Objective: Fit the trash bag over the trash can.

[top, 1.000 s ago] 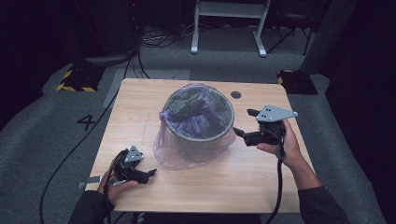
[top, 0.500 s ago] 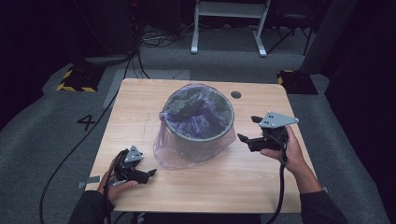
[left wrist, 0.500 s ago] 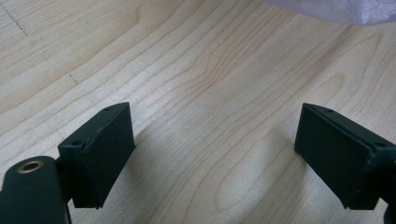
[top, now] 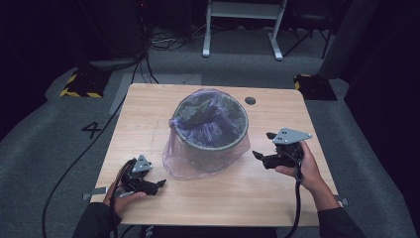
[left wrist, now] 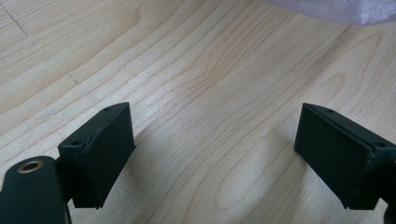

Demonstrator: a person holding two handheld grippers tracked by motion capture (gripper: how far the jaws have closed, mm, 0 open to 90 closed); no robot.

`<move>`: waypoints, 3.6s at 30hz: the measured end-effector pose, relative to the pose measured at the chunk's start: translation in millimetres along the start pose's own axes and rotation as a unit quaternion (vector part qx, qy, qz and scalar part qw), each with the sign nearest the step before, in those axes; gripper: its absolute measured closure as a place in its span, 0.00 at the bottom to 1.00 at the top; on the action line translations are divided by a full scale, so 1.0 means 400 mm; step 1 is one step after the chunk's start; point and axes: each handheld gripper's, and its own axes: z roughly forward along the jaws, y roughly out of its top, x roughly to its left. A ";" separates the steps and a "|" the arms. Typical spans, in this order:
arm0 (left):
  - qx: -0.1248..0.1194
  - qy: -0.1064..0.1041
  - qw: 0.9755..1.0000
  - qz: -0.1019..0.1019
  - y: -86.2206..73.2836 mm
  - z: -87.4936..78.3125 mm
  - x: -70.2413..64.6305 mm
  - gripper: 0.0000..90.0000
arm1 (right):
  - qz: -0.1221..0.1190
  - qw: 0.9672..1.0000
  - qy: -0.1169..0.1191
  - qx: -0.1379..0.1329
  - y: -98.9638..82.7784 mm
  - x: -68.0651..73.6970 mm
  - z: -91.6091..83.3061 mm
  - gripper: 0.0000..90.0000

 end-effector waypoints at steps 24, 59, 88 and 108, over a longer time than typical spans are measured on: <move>0.000 0.000 1.000 0.000 0.000 0.000 0.000 0.13 | 0.019 0.998 -0.034 0.058 -0.116 -0.005 0.020 0.19; 0.000 0.000 1.000 0.000 0.000 0.000 0.000 0.13 | 0.078 0.989 -0.044 0.117 -0.309 -0.016 -0.006 0.20; 0.000 0.000 1.000 -0.001 0.002 0.002 -0.001 0.13 | 0.159 0.983 -0.057 0.075 -0.411 -0.034 -0.053 0.17; 0.001 0.000 1.000 -0.002 0.003 0.003 -0.001 0.12 | 0.176 0.979 -0.074 0.073 -0.429 -0.049 -0.069 0.16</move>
